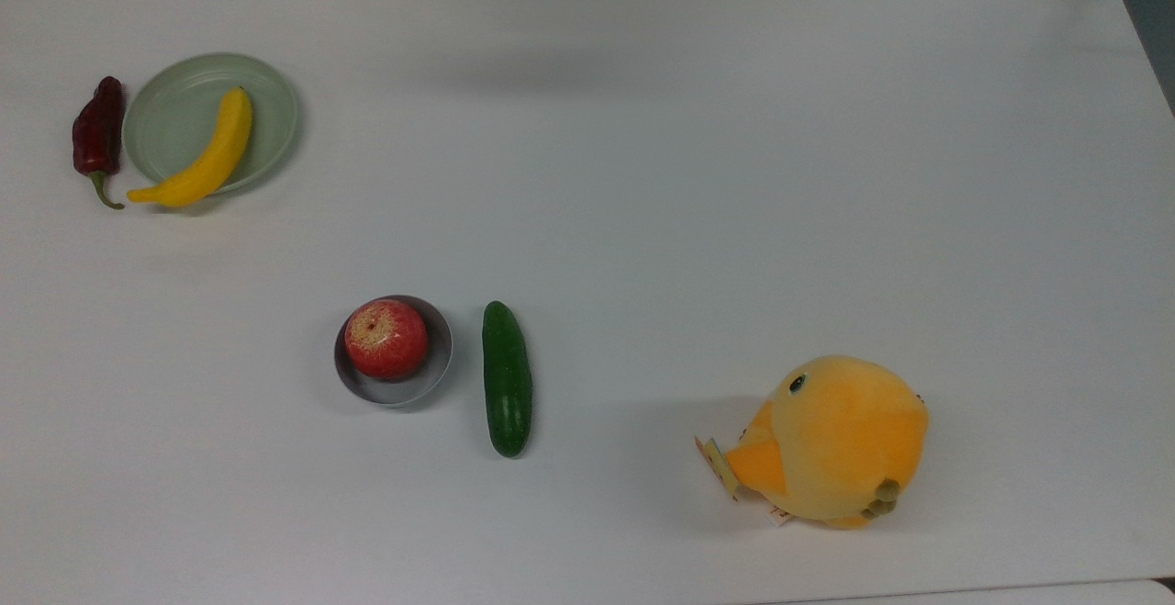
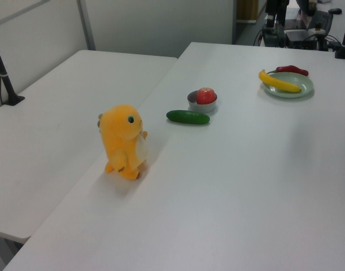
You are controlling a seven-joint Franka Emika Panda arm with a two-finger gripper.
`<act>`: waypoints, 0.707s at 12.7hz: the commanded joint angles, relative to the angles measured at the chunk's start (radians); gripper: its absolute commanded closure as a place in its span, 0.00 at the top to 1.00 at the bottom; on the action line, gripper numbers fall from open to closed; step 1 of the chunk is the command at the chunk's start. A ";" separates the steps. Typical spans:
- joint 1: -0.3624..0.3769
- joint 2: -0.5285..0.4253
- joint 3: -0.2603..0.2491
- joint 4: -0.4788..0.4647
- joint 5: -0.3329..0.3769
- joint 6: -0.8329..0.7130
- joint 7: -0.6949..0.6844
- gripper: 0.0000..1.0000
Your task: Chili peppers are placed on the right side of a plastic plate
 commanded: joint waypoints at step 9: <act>0.025 0.045 0.058 -0.048 -0.003 0.074 -0.253 1.00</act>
